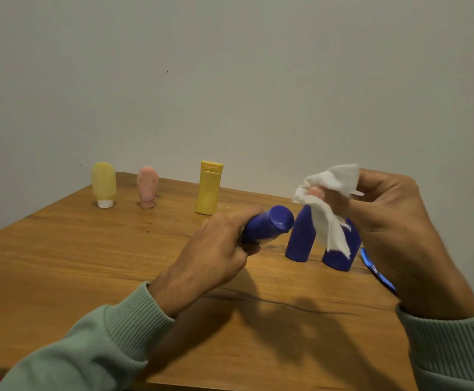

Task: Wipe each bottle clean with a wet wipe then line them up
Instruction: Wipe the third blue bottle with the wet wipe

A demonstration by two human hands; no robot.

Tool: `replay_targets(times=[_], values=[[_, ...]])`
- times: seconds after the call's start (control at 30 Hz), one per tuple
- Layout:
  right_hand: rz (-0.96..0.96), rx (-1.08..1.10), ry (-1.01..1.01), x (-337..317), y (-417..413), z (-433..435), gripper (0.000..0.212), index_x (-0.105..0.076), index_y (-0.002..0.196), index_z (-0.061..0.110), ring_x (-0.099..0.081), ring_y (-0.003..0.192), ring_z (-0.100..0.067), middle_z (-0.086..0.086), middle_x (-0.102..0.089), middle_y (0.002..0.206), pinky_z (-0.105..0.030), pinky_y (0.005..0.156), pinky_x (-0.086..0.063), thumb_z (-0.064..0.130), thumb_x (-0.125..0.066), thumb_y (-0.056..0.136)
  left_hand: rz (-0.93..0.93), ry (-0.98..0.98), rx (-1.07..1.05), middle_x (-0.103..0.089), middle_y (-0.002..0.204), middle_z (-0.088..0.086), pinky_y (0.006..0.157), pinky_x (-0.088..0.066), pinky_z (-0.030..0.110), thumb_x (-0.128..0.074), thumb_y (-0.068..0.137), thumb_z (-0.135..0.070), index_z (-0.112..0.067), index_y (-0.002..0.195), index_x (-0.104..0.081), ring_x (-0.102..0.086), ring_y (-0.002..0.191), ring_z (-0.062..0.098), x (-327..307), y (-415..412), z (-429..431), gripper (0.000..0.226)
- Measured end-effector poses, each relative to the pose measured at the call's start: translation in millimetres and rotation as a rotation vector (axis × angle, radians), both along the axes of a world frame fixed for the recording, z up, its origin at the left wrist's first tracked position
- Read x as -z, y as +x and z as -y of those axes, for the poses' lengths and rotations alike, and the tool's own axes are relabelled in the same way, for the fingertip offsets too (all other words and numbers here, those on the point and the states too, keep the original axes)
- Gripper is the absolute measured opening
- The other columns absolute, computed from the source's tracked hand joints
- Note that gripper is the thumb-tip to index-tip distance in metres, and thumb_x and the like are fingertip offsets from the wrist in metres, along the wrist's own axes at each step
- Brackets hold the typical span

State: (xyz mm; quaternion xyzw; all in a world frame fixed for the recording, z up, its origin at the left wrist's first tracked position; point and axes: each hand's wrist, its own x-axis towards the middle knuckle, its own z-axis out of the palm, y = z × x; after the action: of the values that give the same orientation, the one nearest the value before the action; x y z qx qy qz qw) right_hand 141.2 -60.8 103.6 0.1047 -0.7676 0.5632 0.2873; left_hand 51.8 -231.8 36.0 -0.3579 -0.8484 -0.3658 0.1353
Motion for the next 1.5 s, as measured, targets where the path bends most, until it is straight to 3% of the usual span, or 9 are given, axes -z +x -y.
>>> replay_targets(times=[0.13,0.27,0.43,0.57,0.8,0.97,1.2,1.33,1.5], values=[[0.009,0.021,0.262,10,-7,13,0.020,-0.074,0.085,0.021,-0.068,0.076,-0.011,0.008,-0.071,0.081,-0.020,0.062,-0.055,0.027,-0.078,0.066,-0.005,0.012,-0.008,-0.064,0.111,-0.014,0.086,-0.046,0.024,-0.070,0.087,-0.014,-0.033,0.129,-0.053,-0.053,0.094,0.000,2,0,1,0.050],[-0.046,0.078,0.422,11,-10,14,0.028,-0.074,0.089,0.018,-0.064,0.074,-0.007,0.010,-0.067,0.078,-0.014,0.060,-0.051,0.035,-0.076,0.066,-0.028,0.005,-0.024,-0.058,0.100,-0.020,0.081,-0.045,0.022,-0.071,0.086,-0.013,-0.031,0.124,-0.056,-0.052,0.091,-0.001,2,-2,1,0.044],[-0.077,0.111,0.365,8,-9,8,0.020,-0.075,0.087,0.017,-0.063,0.069,-0.005,0.008,-0.068,0.076,-0.014,0.057,-0.048,0.024,-0.079,0.069,-0.006,-0.040,-0.010,-0.063,0.118,-0.007,0.094,-0.046,0.028,-0.066,0.088,-0.012,-0.029,0.132,-0.051,-0.054,0.102,0.003,2,1,-2,0.049],[-0.044,0.090,0.468,8,-8,11,0.019,-0.075,0.084,0.019,-0.063,0.072,-0.008,0.010,-0.067,0.075,-0.015,0.059,-0.050,0.030,-0.077,0.069,-0.017,-0.038,-0.026,-0.064,0.117,-0.008,0.094,-0.045,0.026,-0.067,0.089,-0.014,-0.029,0.131,-0.052,-0.051,0.099,0.000,2,0,0,0.048],[-0.044,0.113,0.364,10,-10,7,0.015,-0.075,0.085,0.020,-0.065,0.074,-0.008,0.009,-0.069,0.078,-0.019,0.061,-0.054,0.025,-0.078,0.071,-0.013,-0.062,-0.022,-0.064,0.117,-0.006,0.095,-0.048,0.030,-0.065,0.089,-0.013,-0.028,0.130,-0.052,-0.057,0.103,0.007,2,5,-3,0.045],[-0.005,0.024,0.484,6,-6,7,0.012,-0.075,0.084,0.022,-0.064,0.076,-0.013,0.008,-0.069,0.080,-0.026,0.064,-0.056,0.026,-0.076,0.072,-0.019,-0.027,-0.020,-0.061,0.106,-0.015,0.086,-0.044,0.023,-0.067,0.088,-0.012,-0.029,0.126,-0.055,-0.050,0.093,0.000,1,3,-1,0.043],[-0.012,0.130,0.303,1,-4,-14,0.012,-0.074,0.080,0.018,-0.069,0.075,-0.017,0.002,-0.072,0.080,-0.033,0.063,-0.059,0.022,-0.077,0.070,-0.005,-0.046,0.010,-0.062,0.113,-0.007,0.092,-0.045,0.028,-0.066,0.089,-0.012,-0.028,0.128,-0.052,-0.055,0.099,0.005,2,4,-2,0.045],[-0.014,0.055,0.209,-6,4,-15,0.020,-0.072,0.074,0.022,-0.069,0.075,-0.016,0.004,-0.072,0.077,-0.022,0.062,-0.057,0.033,-0.075,0.058,-0.028,-0.057,0.002,-0.063,0.110,-0.007,0.091,-0.048,0.031,-0.066,0.088,-0.013,-0.029,0.126,-0.052,-0.057,0.097,0.006,2,4,-2,0.043],[0.059,-0.086,0.351,-1,3,-1,0.011,-0.075,0.079,0.017,-0.068,0.074,-0.015,0.002,-0.071,0.079,-0.026,0.063,-0.056,0.021,-0.077,0.068,-0.086,-0.067,-0.001,-0.065,0.111,-0.008,0.089,-0.048,0.028,-0.066,0.089,-0.012,-0.031,0.128,-0.052,-0.059,0.098,0.005,4,5,0,0.045]])
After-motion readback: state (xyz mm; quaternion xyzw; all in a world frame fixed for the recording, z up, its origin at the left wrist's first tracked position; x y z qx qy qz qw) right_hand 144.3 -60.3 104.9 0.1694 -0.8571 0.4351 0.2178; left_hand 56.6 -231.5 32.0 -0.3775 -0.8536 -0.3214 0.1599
